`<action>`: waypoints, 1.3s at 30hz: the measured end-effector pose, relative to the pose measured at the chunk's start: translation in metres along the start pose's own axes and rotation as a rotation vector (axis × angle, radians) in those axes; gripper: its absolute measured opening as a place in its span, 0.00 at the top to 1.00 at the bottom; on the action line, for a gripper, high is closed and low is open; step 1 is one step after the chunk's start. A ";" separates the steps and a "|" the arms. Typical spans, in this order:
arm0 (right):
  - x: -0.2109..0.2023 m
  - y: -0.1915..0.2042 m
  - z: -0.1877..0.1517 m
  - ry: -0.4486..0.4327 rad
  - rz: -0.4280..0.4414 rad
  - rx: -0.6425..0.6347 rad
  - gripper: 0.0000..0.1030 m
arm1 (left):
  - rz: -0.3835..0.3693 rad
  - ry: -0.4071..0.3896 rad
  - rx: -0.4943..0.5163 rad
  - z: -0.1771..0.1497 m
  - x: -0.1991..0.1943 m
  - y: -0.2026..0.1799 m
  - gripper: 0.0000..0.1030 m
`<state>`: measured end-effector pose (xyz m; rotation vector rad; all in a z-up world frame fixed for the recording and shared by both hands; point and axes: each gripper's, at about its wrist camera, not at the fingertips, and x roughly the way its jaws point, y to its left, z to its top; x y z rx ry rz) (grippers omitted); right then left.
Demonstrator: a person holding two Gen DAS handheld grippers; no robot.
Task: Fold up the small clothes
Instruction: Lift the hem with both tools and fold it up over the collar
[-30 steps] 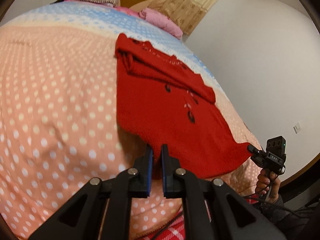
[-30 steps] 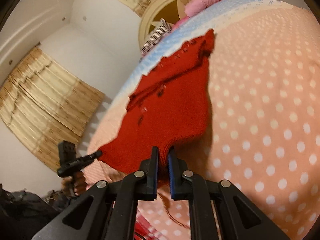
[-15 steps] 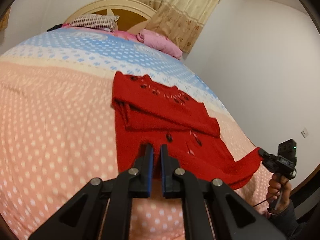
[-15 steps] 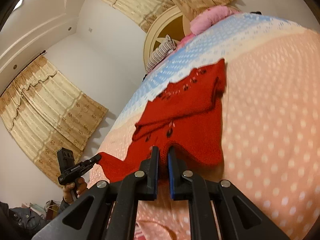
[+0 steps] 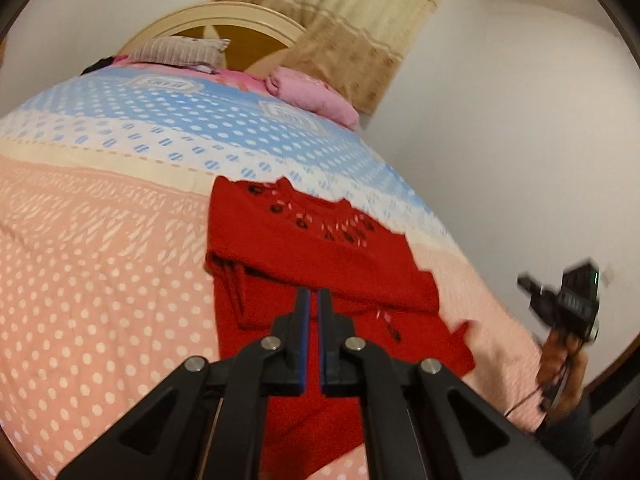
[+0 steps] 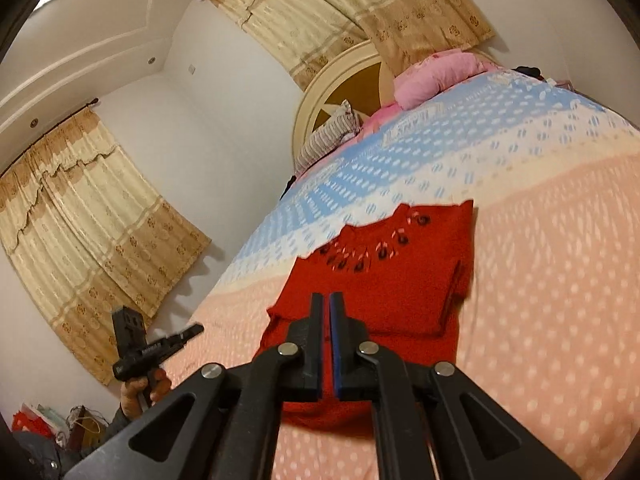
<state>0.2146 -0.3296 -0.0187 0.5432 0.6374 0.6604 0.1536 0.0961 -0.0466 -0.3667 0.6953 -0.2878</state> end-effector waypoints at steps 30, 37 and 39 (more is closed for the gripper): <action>0.065 -0.072 -0.060 0.231 -0.186 0.114 0.91 | -0.095 0.292 -0.093 -0.104 0.024 0.008 0.94; 0.047 -0.037 -0.042 0.142 -0.101 0.022 0.94 | -0.128 0.160 -0.063 -0.078 -0.006 0.001 0.95; 0.043 -0.030 -0.035 0.119 -0.088 0.019 0.94 | -0.145 0.128 -0.086 -0.068 -0.010 0.004 0.95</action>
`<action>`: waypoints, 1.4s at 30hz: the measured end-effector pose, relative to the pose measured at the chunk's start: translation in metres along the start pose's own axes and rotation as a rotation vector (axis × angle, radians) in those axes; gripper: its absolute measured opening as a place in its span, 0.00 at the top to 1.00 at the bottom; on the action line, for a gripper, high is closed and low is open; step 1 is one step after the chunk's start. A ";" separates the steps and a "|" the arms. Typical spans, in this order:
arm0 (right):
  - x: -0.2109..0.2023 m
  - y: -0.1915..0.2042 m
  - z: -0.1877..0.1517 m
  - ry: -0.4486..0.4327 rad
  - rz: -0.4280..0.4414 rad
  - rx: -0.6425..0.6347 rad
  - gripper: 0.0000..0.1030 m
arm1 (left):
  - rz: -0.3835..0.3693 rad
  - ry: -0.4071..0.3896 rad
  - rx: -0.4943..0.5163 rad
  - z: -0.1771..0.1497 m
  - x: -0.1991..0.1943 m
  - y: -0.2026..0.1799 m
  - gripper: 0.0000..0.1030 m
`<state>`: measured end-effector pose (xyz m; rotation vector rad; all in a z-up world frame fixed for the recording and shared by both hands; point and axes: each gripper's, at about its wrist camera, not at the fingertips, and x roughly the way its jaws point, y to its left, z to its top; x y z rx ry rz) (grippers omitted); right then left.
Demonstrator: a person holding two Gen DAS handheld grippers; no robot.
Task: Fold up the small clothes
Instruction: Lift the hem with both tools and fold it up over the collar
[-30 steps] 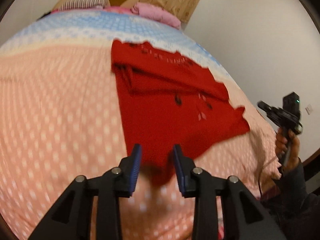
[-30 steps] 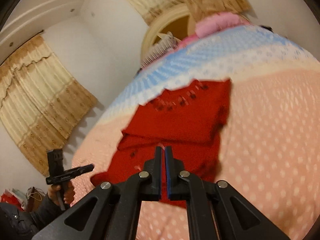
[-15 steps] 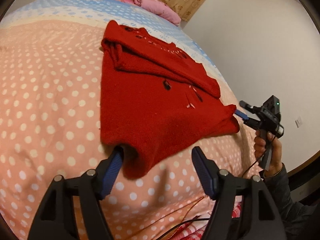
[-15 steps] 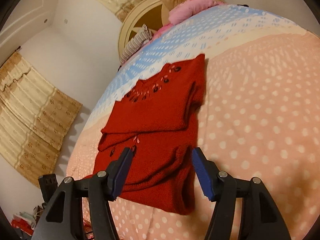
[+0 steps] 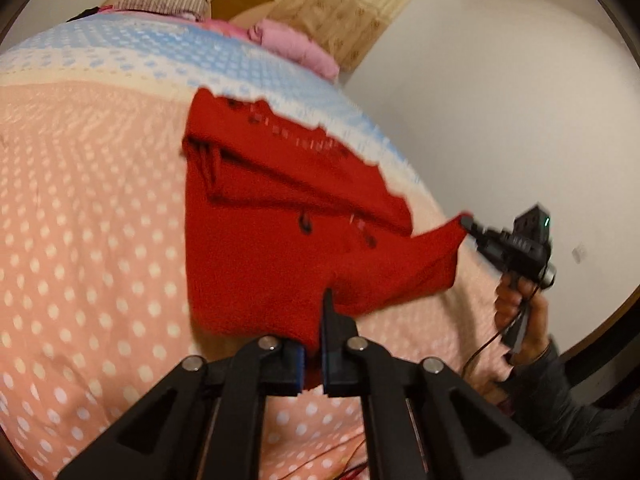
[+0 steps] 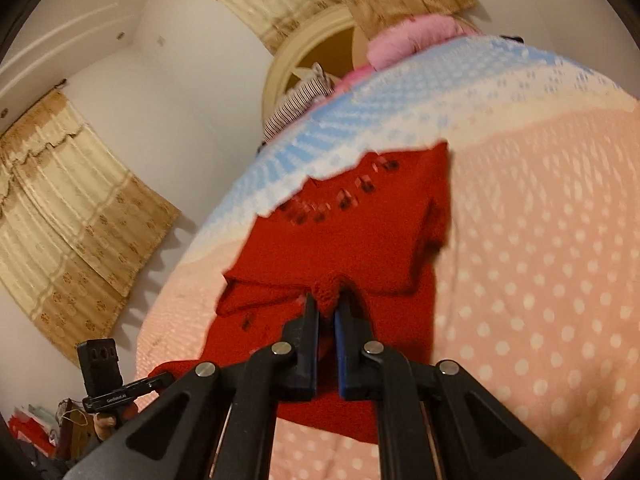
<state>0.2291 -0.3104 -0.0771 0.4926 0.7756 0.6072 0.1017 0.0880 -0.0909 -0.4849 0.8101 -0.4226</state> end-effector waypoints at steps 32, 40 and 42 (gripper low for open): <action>0.057 0.013 0.136 -0.125 -0.048 -0.011 0.94 | -0.020 -0.094 -0.104 0.169 0.085 0.043 0.96; 0.115 -0.027 0.134 -0.073 -0.169 0.045 0.94 | 0.075 -0.019 -0.124 0.170 0.133 0.081 0.95; 0.128 -0.038 0.133 -0.061 -0.220 0.042 0.94 | 0.099 -0.022 -0.098 0.173 0.139 0.080 0.95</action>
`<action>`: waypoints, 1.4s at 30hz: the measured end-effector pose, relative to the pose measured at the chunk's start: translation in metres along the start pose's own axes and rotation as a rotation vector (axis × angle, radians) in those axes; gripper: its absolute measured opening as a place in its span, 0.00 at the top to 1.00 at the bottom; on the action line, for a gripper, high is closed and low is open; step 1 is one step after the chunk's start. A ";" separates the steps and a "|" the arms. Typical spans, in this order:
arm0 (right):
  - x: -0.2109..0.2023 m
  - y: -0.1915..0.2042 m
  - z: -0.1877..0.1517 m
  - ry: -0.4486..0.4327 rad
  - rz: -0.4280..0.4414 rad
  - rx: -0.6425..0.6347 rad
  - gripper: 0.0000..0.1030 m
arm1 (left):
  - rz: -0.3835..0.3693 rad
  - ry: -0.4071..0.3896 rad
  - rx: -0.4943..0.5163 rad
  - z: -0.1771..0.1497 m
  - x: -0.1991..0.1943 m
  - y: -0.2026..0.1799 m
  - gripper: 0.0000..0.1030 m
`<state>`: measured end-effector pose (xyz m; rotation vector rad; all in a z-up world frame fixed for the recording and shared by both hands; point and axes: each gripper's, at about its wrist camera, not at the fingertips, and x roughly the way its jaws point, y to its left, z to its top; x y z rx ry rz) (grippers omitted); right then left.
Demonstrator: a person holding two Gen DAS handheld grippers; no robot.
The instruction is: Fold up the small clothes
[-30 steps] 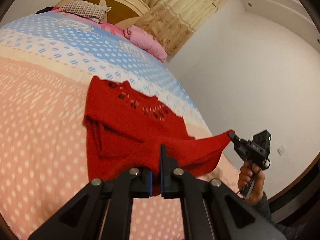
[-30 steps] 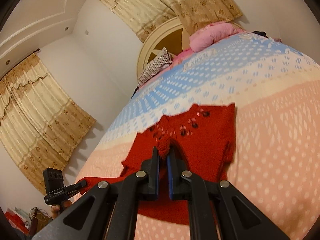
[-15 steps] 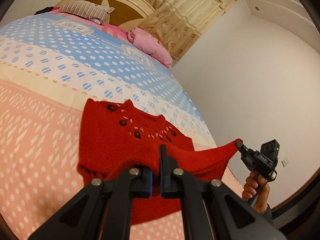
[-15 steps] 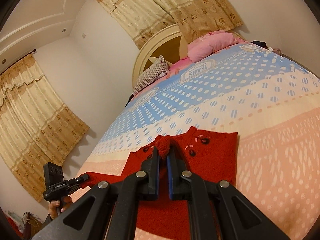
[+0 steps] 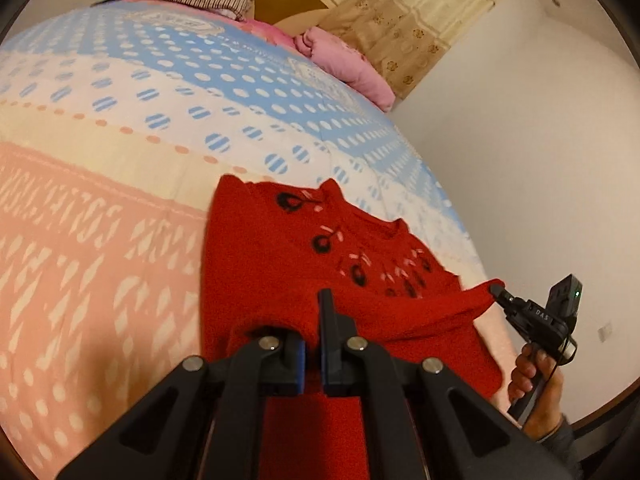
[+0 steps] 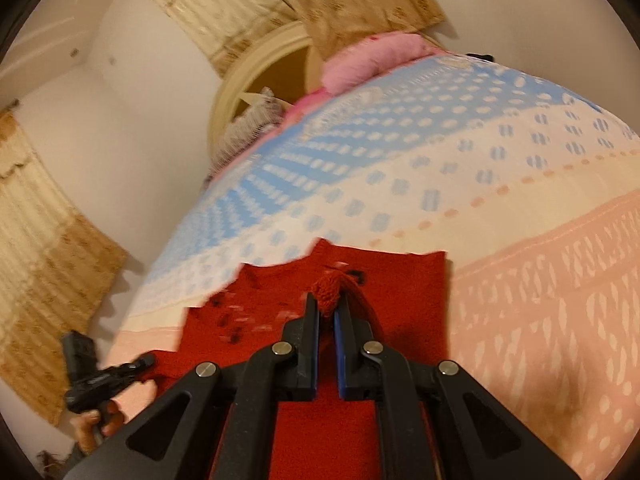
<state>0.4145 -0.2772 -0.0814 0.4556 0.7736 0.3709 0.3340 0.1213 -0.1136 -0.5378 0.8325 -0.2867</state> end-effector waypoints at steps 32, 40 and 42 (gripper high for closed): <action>0.091 0.059 -0.030 0.286 -0.385 -0.416 0.41 | 0.359 -0.065 0.166 0.001 -0.003 0.003 0.19; 0.024 0.025 -0.048 0.198 -0.271 -0.298 0.41 | 0.341 -0.097 0.117 -0.023 -0.036 0.030 0.16; 0.002 0.018 -0.052 0.168 -0.251 -0.269 0.41 | 0.316 -0.098 0.112 -0.032 -0.043 0.030 0.16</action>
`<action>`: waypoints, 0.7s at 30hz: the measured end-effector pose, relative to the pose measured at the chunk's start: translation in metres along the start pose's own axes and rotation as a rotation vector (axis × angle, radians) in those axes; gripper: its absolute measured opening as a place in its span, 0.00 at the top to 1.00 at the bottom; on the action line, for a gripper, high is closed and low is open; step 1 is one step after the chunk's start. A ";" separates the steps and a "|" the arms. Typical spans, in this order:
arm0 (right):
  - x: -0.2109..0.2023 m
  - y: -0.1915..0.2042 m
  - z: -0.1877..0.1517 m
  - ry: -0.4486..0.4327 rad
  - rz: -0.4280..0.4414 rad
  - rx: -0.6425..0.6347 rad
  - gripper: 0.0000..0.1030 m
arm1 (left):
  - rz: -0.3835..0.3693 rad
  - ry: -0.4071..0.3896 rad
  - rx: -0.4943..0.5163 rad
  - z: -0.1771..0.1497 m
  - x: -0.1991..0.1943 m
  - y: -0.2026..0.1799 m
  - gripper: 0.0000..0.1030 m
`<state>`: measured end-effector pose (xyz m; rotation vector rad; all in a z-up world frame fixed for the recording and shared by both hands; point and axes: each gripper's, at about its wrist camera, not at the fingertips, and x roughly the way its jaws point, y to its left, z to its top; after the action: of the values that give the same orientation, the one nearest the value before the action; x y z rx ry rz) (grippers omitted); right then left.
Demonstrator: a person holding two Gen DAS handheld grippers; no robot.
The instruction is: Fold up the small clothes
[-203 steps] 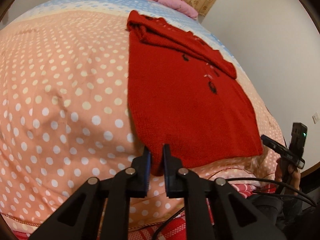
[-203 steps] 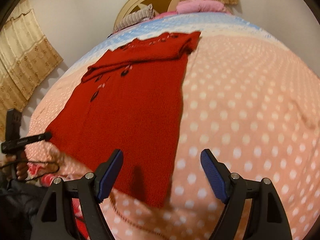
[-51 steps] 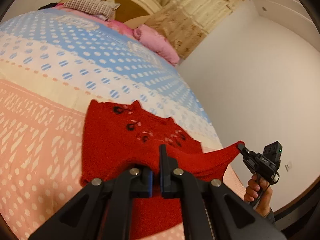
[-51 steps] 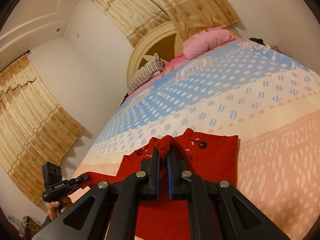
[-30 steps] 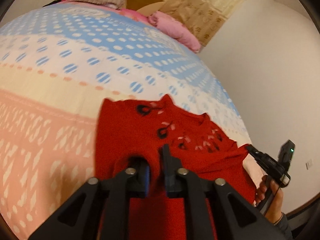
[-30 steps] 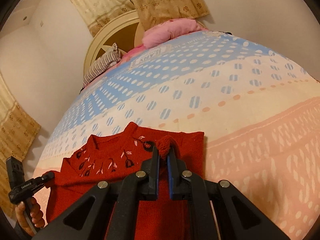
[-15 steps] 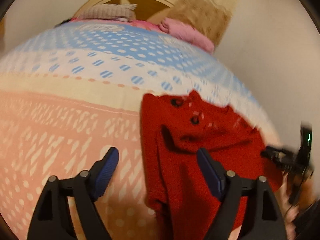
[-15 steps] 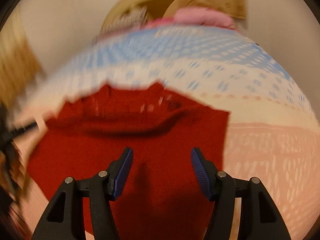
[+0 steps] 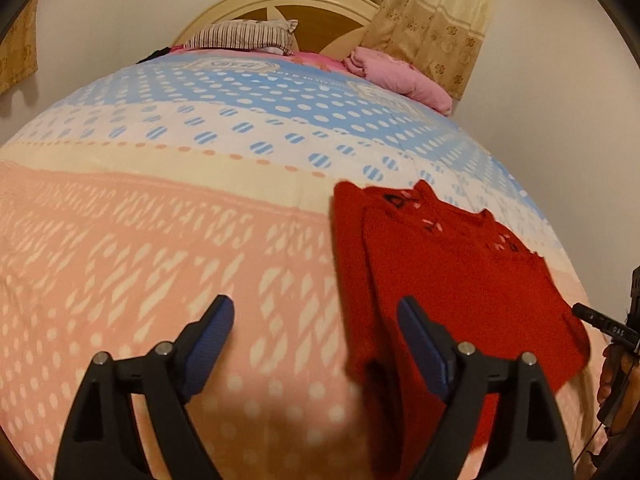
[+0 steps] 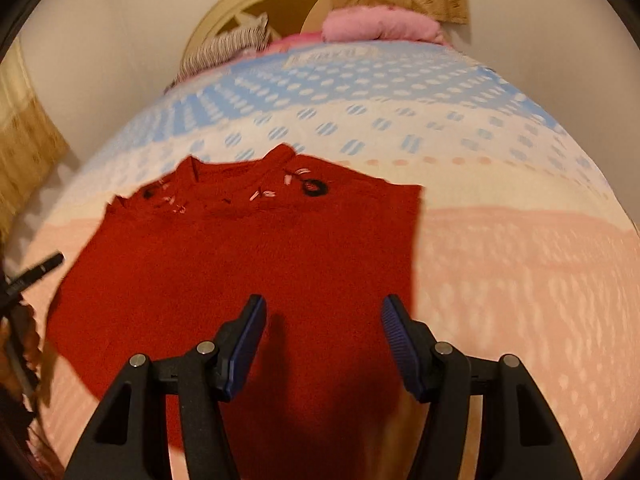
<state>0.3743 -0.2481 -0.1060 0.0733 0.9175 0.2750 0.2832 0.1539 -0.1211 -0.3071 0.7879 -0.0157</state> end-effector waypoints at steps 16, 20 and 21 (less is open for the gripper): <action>-0.024 -0.005 -0.074 0.026 0.104 -0.008 0.93 | 0.029 0.046 0.051 -0.027 0.012 -0.023 0.07; -0.025 -0.008 -0.080 0.030 0.106 -0.009 0.93 | 0.049 0.059 0.068 -0.029 0.015 -0.024 0.05; -0.025 -0.008 -0.078 0.034 0.100 -0.010 0.93 | 0.050 0.062 0.071 -0.029 0.016 -0.025 0.05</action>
<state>0.2992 -0.2664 -0.1353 0.1058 0.9472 0.3747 0.2769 0.1205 -0.1450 -0.2207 0.8549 -0.0060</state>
